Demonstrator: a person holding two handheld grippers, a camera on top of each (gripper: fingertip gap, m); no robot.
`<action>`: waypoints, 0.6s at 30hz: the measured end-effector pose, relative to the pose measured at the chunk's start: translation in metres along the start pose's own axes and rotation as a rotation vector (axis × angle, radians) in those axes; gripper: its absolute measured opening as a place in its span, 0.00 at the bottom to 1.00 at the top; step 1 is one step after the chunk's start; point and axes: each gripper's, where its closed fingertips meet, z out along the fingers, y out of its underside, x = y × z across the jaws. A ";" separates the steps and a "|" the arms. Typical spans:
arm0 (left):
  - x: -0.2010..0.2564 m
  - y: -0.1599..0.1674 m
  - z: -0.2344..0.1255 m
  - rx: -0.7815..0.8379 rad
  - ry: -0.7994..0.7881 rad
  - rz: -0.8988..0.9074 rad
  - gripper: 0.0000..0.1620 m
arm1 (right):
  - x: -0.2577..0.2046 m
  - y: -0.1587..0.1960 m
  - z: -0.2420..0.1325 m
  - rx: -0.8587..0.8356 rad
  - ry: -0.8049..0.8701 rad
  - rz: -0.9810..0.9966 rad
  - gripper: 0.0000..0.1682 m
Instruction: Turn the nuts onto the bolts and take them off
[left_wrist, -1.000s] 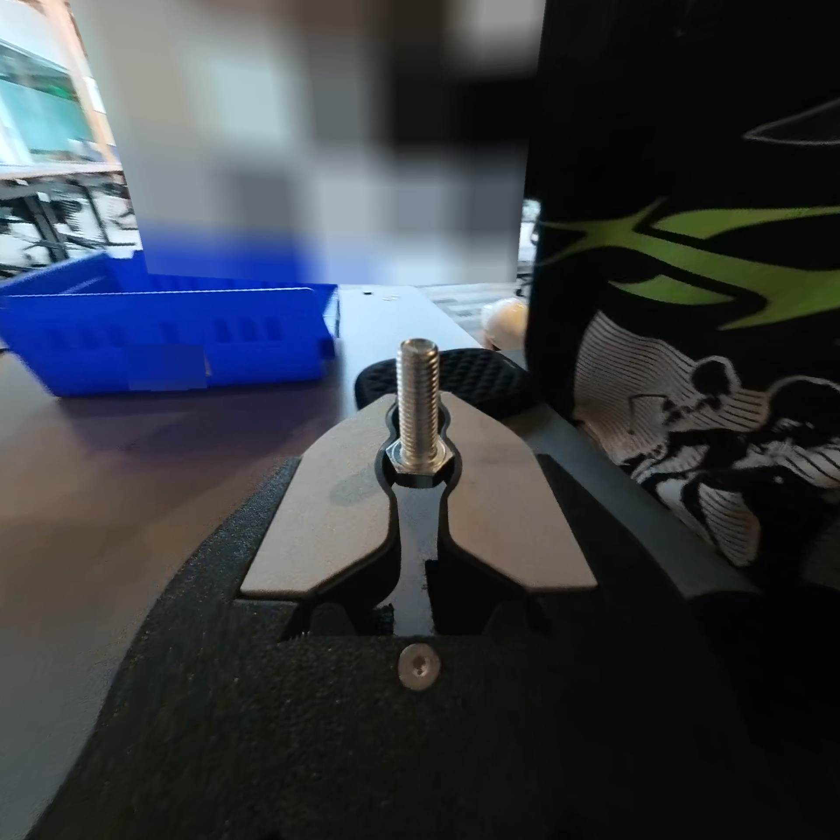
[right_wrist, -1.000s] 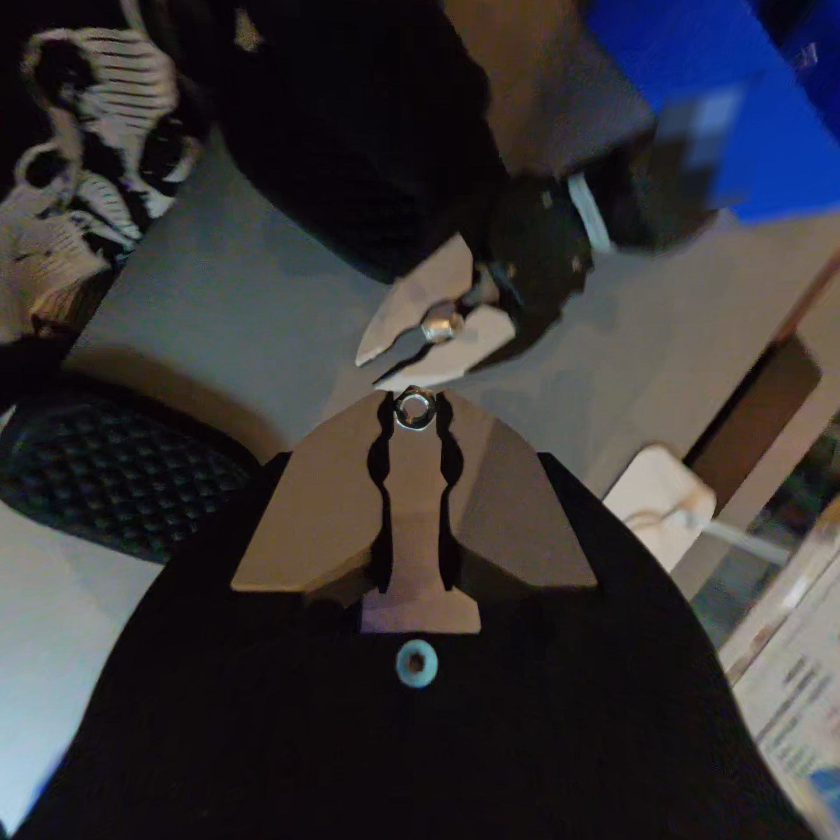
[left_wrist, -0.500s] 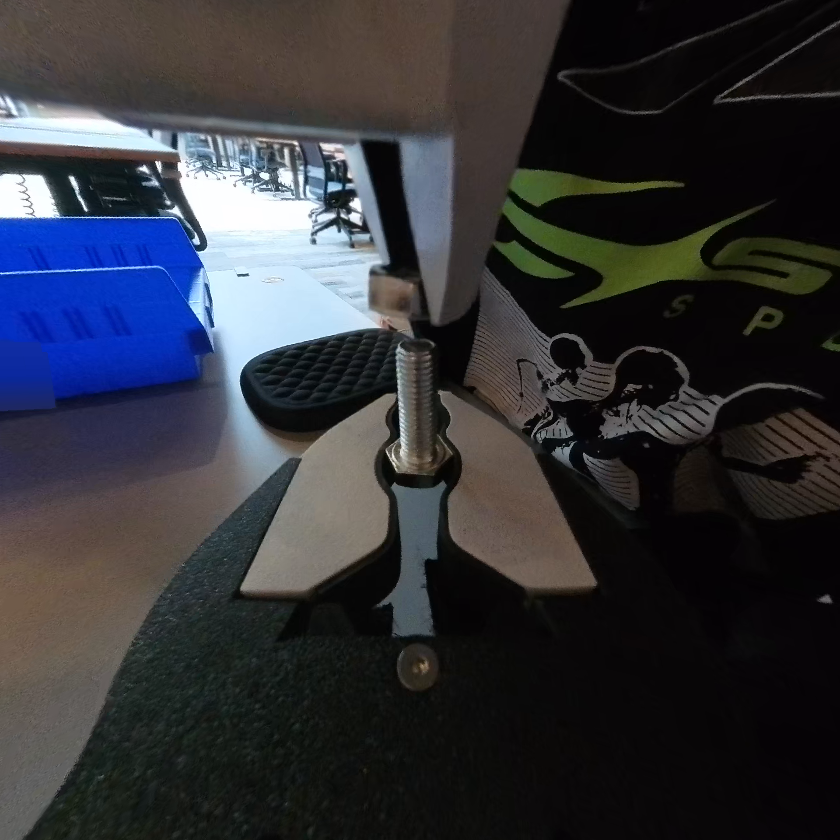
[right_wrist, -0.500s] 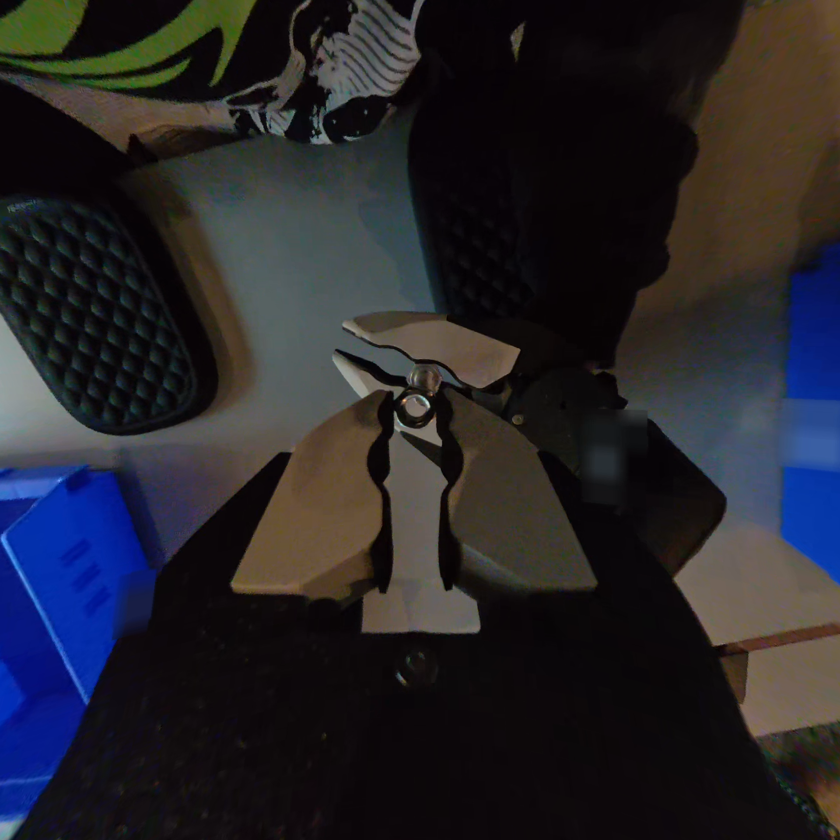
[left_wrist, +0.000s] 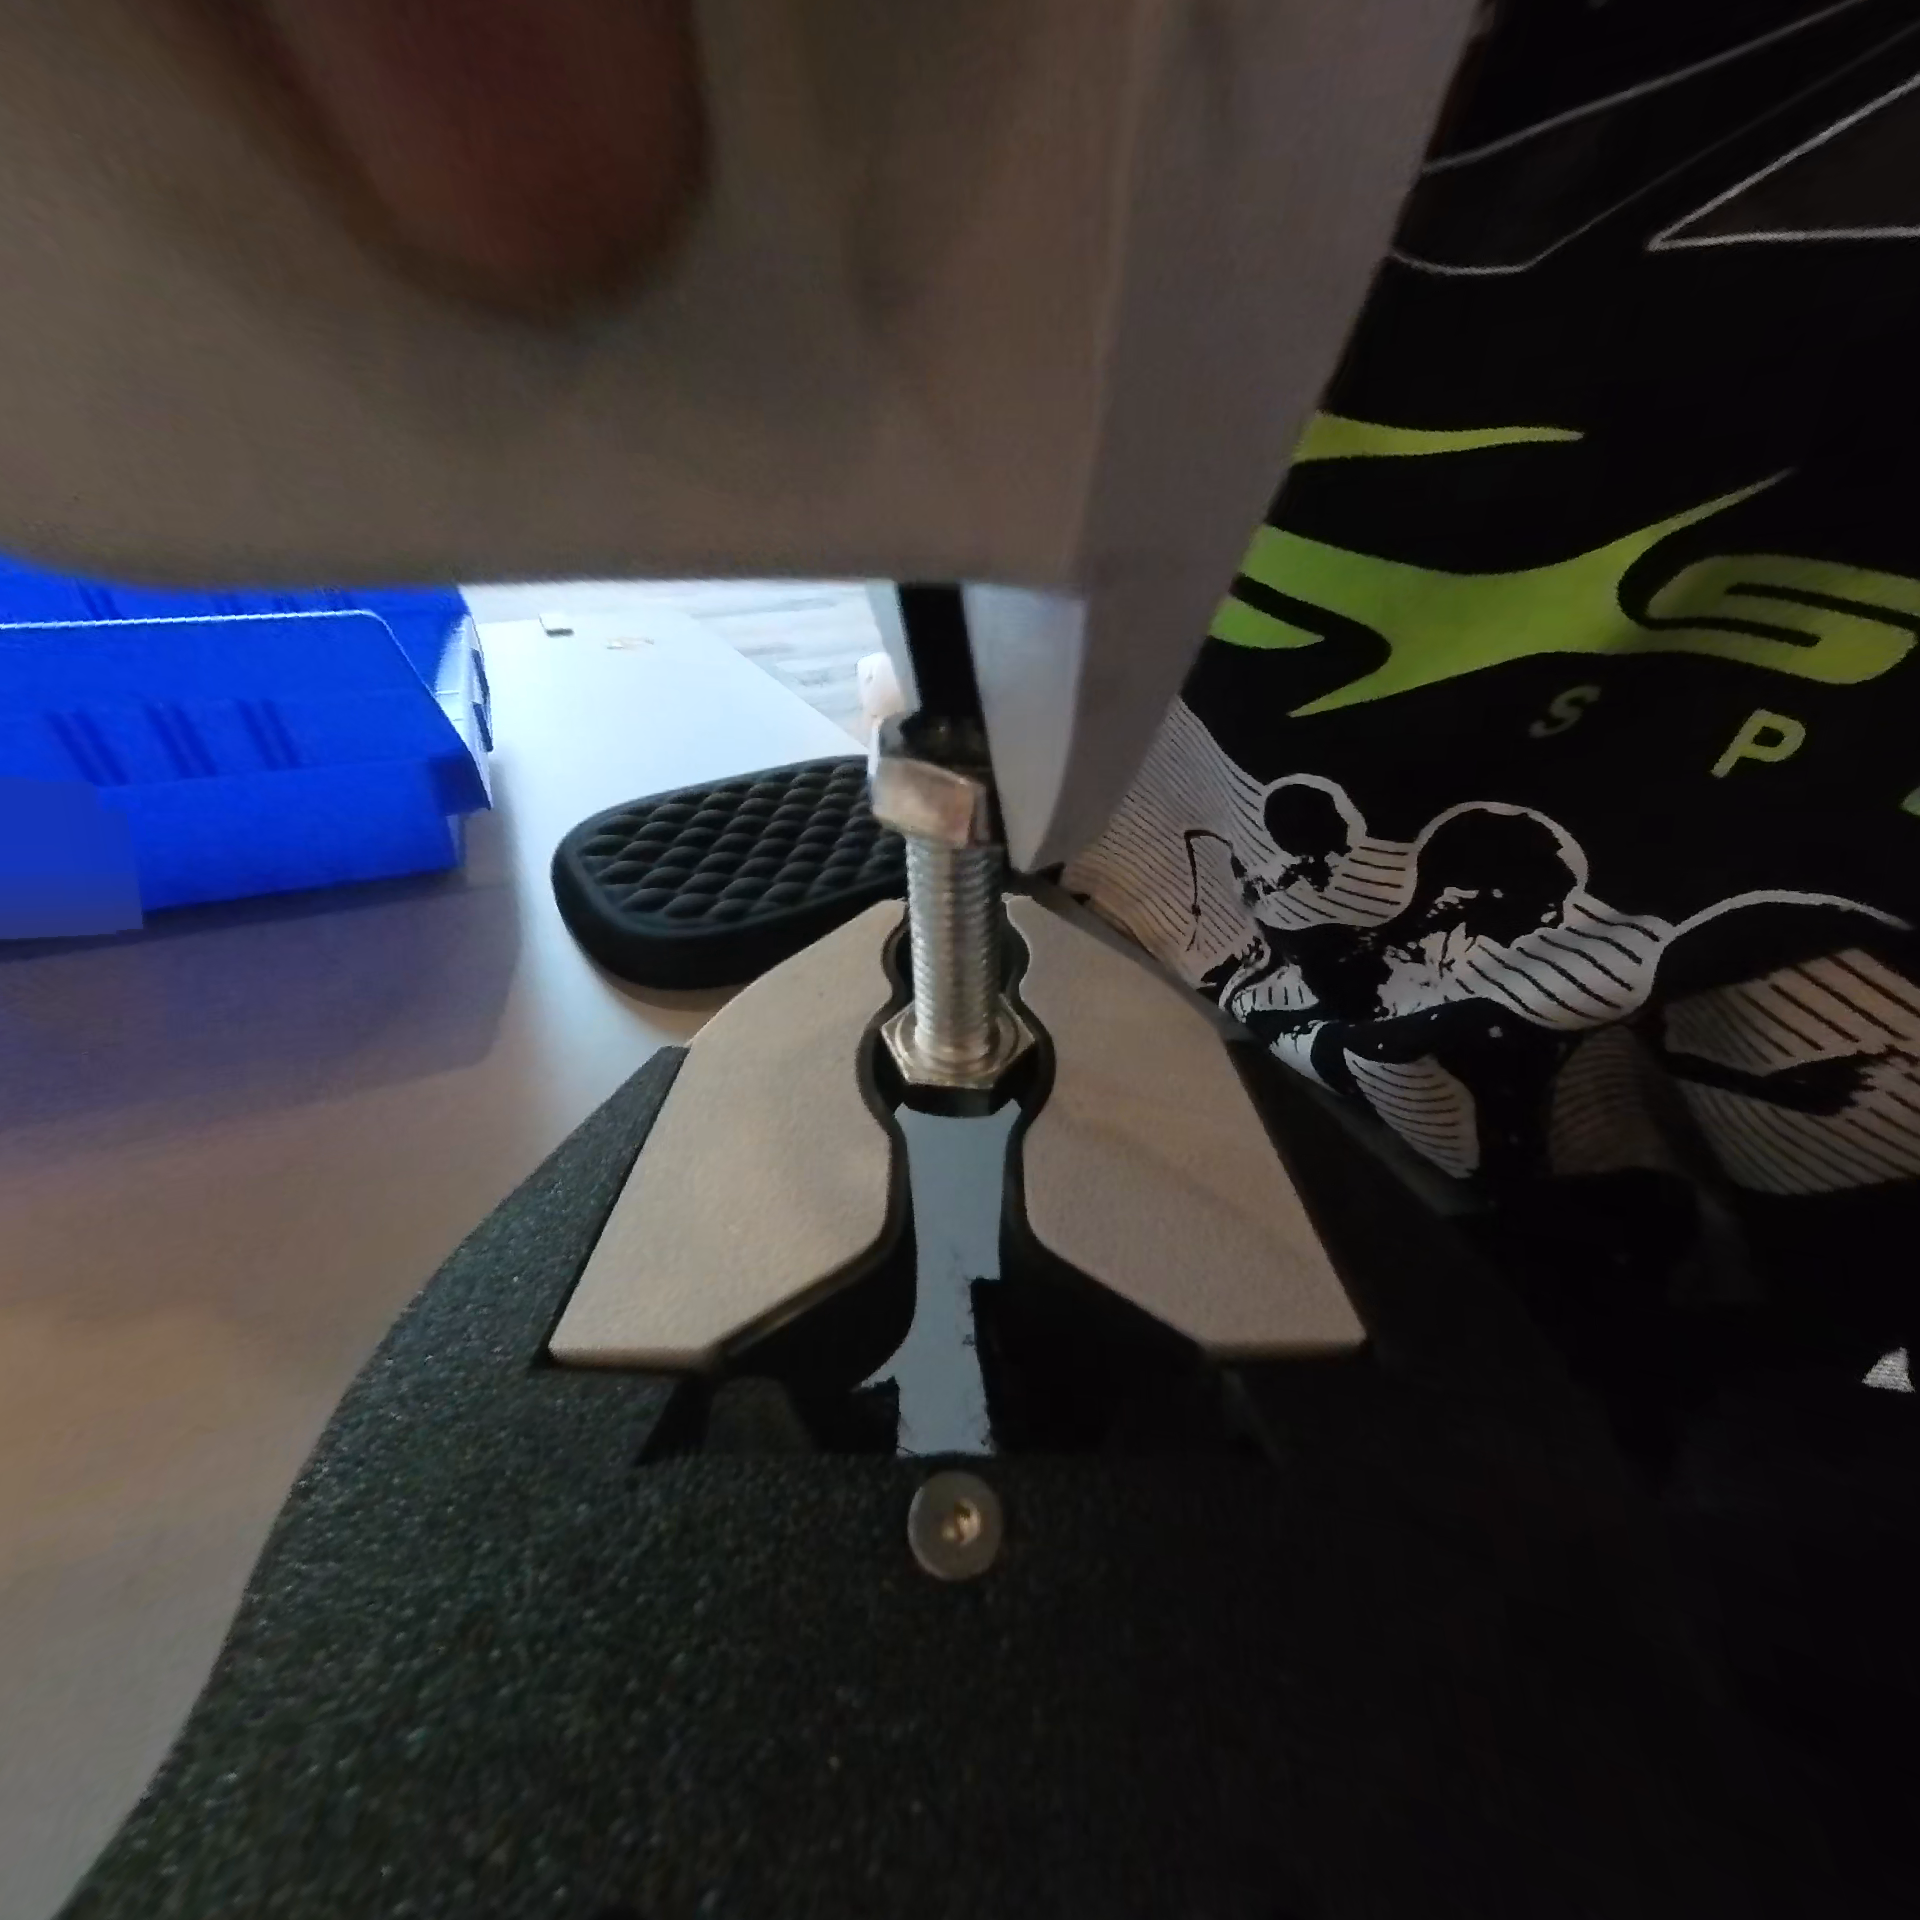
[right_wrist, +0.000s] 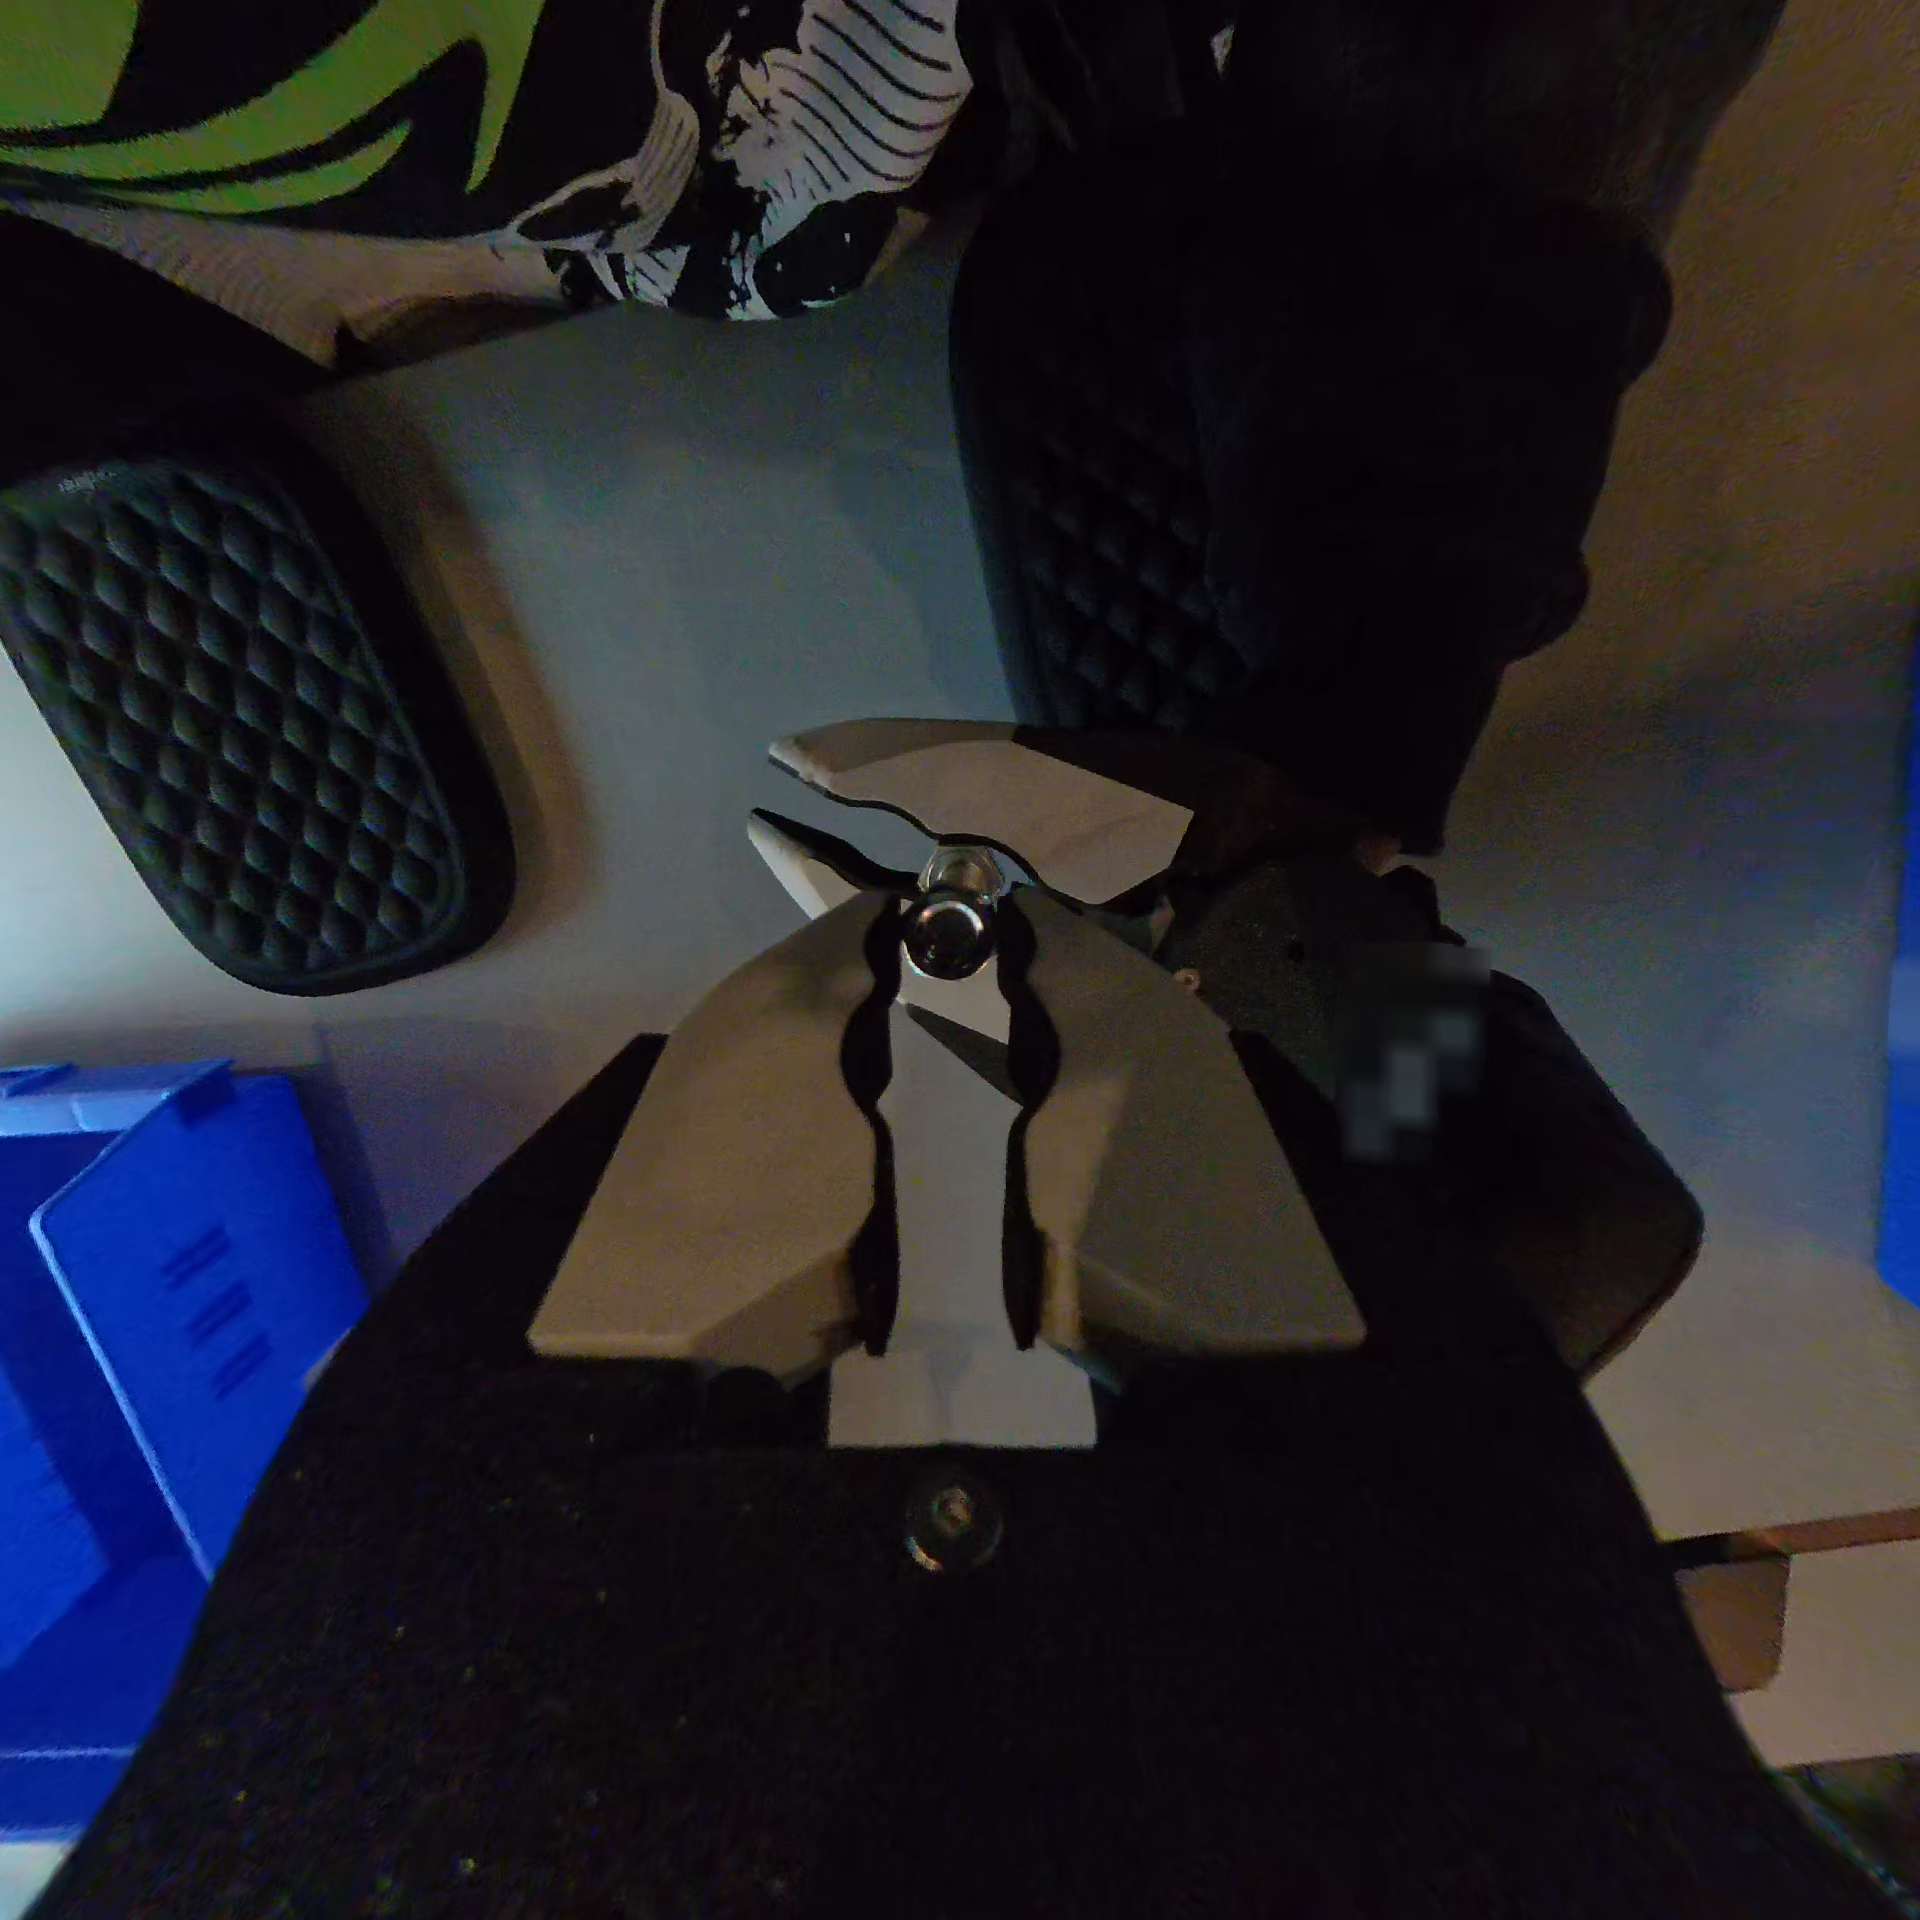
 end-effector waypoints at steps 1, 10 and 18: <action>-0.001 -0.001 -0.001 0.006 -0.006 0.001 0.08 | 0.000 0.001 -0.001 0.003 0.004 0.014 0.10; -0.023 -0.007 -0.012 0.047 -0.174 0.005 0.08 | 0.006 0.017 -0.007 0.005 0.084 0.373 0.10; -0.048 -0.013 -0.029 0.103 -0.415 0.011 0.08 | 0.014 0.034 -0.016 0.046 0.274 0.873 0.10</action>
